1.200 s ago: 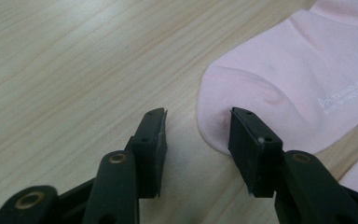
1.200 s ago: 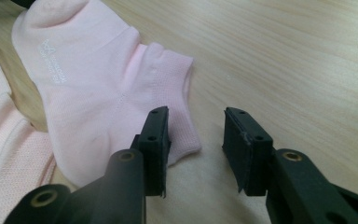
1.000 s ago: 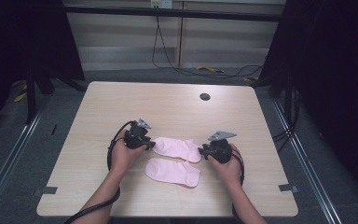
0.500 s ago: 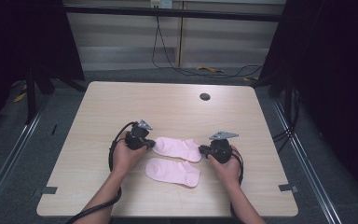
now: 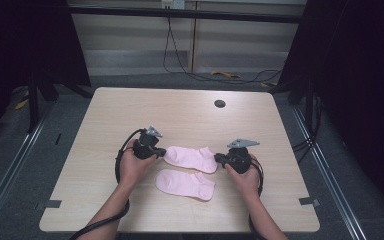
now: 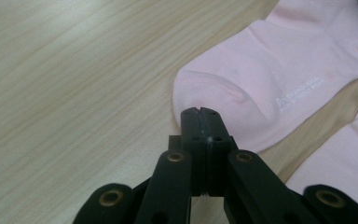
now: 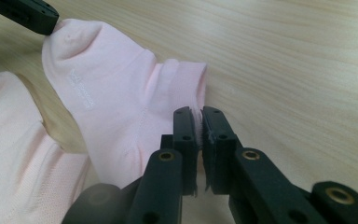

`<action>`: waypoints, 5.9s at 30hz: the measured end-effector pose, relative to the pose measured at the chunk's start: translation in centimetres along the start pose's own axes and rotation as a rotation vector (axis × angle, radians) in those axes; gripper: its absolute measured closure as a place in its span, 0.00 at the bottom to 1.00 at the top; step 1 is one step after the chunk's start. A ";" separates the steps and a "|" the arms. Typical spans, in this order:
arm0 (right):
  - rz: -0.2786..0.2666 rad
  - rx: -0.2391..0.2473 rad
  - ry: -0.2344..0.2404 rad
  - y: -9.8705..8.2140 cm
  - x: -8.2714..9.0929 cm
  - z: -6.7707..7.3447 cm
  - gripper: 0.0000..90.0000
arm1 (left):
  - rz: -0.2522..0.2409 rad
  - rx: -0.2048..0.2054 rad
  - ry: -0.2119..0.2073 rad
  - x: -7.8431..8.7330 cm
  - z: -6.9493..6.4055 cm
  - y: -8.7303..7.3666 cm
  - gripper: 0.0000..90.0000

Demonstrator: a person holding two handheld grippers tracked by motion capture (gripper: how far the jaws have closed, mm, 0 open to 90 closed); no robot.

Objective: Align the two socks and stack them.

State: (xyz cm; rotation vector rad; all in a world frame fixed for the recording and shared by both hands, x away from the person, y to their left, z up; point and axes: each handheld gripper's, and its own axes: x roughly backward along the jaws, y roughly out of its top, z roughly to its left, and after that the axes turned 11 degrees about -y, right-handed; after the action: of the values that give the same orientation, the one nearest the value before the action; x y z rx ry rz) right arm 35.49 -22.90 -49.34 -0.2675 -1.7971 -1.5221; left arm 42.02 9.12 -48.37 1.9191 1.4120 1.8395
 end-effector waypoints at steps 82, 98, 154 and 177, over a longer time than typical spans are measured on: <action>0.056 0.116 0.132 -4.4 4.8 4.1 0.93 | 0.056 -0.026 -0.085 2.9 -4.9 -5.8 0.99; 0.054 0.108 0.077 -2.9 2.9 2.9 0.93 | 0.033 -0.002 -0.052 1.6 -3.3 -4.3 0.99; 0.022 0.185 0.122 -2.8 4.0 5.1 0.78 | 0.004 -0.068 -0.073 0.4 -4.2 -2.5 0.93; 0.029 0.212 0.178 -2.7 3.7 6.9 0.82 | -0.023 -0.117 -0.223 1.0 -7.8 -2.5 0.94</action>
State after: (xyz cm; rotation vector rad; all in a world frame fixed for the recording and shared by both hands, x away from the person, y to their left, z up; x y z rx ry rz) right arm 28.52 -18.46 -49.05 -0.0524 -1.7857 -1.2797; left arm 34.06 7.36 -47.35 1.9693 1.2241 1.6002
